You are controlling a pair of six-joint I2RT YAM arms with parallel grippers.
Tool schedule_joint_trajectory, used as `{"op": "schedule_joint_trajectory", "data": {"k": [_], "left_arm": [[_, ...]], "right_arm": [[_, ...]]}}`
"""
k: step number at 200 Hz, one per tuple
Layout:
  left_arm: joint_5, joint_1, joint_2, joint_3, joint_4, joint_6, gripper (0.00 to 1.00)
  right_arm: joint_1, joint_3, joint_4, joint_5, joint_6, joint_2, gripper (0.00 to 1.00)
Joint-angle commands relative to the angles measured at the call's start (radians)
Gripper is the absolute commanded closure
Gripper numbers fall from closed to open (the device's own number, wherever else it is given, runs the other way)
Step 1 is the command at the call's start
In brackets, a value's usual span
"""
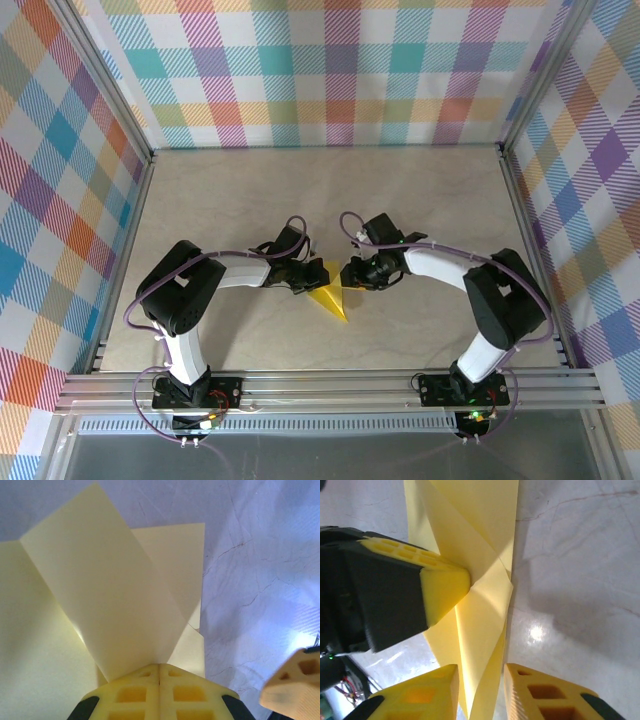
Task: Fold a paper plane with a square sheet of paper (fold left side to right side)
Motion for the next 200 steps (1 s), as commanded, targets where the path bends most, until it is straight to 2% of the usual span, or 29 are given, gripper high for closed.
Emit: {"op": "schedule_joint_trajectory", "data": {"k": [1,27,47,81,200], "left_arm": [[-0.064,-0.012,0.025,-0.040,-0.107,0.007,1.00],[-0.064,-0.012,0.027,-0.038,-0.107,0.009,1.00],[-0.067,-0.012,0.030,-0.035,-0.108,0.011,1.00],[-0.068,-0.012,0.030,-0.032,-0.107,0.013,1.00],[-0.067,-0.011,0.032,-0.029,-0.109,0.014,1.00]], "right_arm": [[-0.003,-0.006,-0.054,-0.048,-0.009,-0.057,0.80],[0.022,-0.050,0.000,-0.152,0.032,-0.084,0.95],[0.061,-0.080,0.074,-0.212,0.081,-0.062,1.00],[0.105,-0.104,0.145,-0.219,0.120,0.003,1.00],[0.110,-0.161,0.173,-0.168,0.123,0.079,1.00]]}}
